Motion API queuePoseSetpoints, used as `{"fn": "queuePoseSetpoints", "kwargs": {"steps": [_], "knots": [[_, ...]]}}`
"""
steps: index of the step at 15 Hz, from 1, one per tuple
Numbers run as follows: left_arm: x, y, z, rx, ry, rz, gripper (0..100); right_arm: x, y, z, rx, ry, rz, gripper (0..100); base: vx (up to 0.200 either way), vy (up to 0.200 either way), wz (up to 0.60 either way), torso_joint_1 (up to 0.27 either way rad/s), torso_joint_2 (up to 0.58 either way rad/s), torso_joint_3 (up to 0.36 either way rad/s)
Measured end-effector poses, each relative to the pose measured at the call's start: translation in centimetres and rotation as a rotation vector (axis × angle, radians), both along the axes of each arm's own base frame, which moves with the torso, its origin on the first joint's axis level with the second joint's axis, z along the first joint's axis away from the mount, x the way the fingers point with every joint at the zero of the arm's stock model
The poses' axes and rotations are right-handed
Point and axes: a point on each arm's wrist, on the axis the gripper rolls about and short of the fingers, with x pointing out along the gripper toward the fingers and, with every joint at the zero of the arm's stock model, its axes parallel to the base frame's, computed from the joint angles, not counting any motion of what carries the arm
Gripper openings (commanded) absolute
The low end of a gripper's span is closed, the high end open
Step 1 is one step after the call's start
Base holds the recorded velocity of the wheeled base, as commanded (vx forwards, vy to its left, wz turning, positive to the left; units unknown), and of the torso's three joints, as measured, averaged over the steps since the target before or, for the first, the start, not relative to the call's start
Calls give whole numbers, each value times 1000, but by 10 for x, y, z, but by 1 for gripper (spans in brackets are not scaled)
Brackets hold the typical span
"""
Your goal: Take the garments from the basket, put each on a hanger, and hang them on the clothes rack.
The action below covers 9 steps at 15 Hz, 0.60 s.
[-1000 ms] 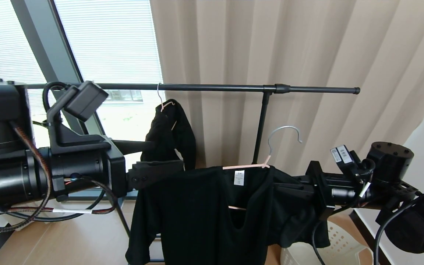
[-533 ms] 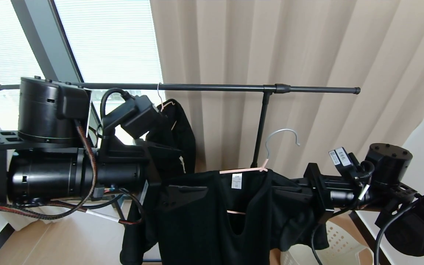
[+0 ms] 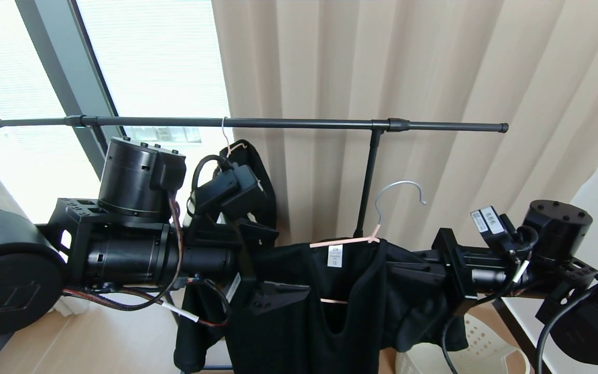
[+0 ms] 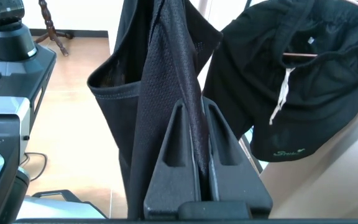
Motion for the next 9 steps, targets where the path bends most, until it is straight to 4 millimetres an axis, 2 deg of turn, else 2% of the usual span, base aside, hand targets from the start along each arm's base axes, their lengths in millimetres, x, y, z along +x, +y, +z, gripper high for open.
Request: {"fn": "queuePoseSetpoints", "kwargs": {"steps": [3,4,9], "knots": [[2,-2,-7,12,21,-1,100,-2,0,3,2,-9,3,0,0,0,0,0,0,0],[2,-2,-8,14,25,-1,0,-3,0,3,2,-10,3,0,0,0,0,0,0,0],[1,-2,-12,24,35,-6,0,-6,-1,7,4,-19,1,0,0,0,0,0,0,0]]}}
